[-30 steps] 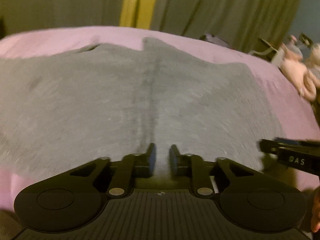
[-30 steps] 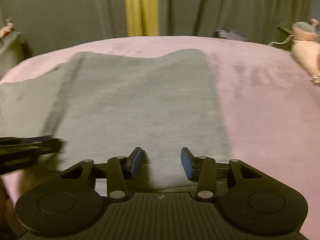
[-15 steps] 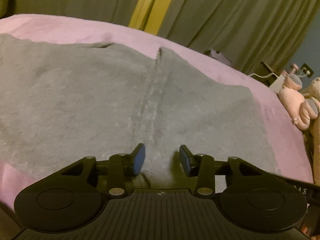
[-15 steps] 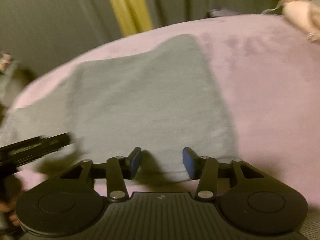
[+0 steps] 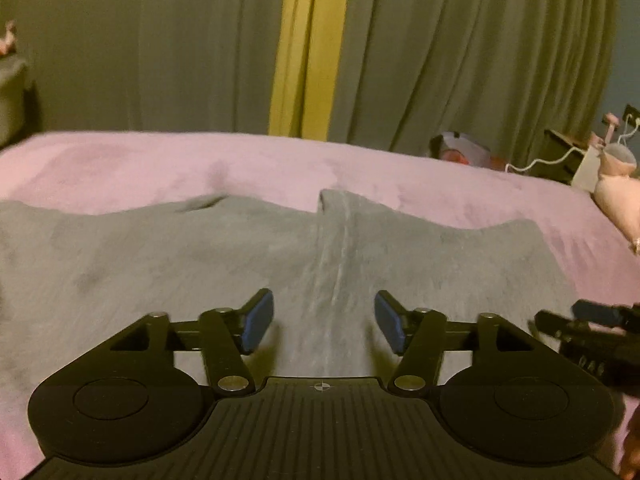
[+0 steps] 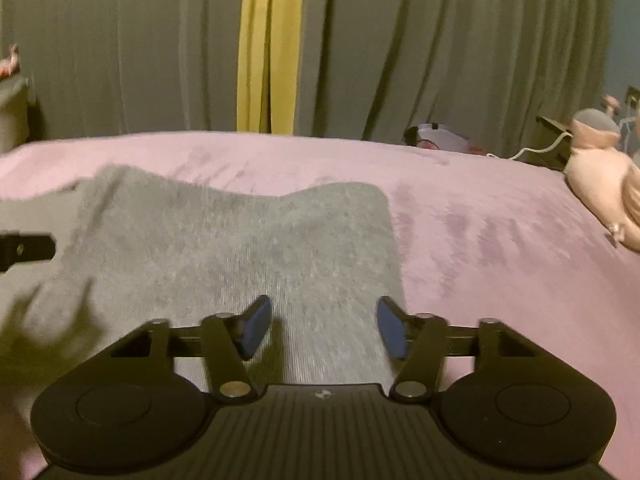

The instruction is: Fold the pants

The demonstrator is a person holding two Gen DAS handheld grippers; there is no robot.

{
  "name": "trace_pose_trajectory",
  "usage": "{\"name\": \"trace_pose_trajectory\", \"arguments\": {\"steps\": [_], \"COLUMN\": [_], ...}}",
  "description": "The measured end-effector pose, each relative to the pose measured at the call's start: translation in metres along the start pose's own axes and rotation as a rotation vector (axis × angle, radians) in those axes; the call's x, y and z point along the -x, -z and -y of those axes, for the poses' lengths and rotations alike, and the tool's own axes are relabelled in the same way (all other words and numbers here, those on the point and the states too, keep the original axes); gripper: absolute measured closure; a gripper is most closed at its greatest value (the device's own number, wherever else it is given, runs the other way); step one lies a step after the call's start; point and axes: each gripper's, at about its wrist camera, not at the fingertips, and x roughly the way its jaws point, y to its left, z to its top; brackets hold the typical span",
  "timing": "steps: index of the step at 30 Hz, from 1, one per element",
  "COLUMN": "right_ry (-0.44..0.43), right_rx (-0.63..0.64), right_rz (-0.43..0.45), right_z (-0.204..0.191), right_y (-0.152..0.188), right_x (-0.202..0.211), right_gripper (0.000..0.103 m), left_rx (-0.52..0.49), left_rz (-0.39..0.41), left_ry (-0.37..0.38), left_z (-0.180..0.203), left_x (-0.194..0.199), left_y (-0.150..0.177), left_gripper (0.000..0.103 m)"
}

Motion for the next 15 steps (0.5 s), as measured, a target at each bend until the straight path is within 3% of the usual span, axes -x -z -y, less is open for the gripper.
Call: {"name": "trace_pose_trajectory", "arguments": {"steps": [3, 10, 15], "right_ry": [0.001, 0.015, 0.041], "right_rx": [-0.016, -0.03, -0.044], "right_rz": [0.04, 0.039, 0.075], "right_z": [0.001, 0.011, 0.019], "right_y": [-0.008, -0.023, -0.031], "right_x": [-0.012, -0.057, -0.079], "right_gripper": [0.051, 0.051, 0.049], "left_rx": [0.066, 0.153, 0.112], "left_rz": [-0.042, -0.091, -0.099], "left_ry": [0.04, 0.088, 0.073], "left_z": [-0.008, -0.018, -0.005], "left_x": [-0.027, -0.068, -0.087], "left_y": [-0.004, -0.031, -0.049], "left_gripper": [0.036, 0.039, 0.058]}}
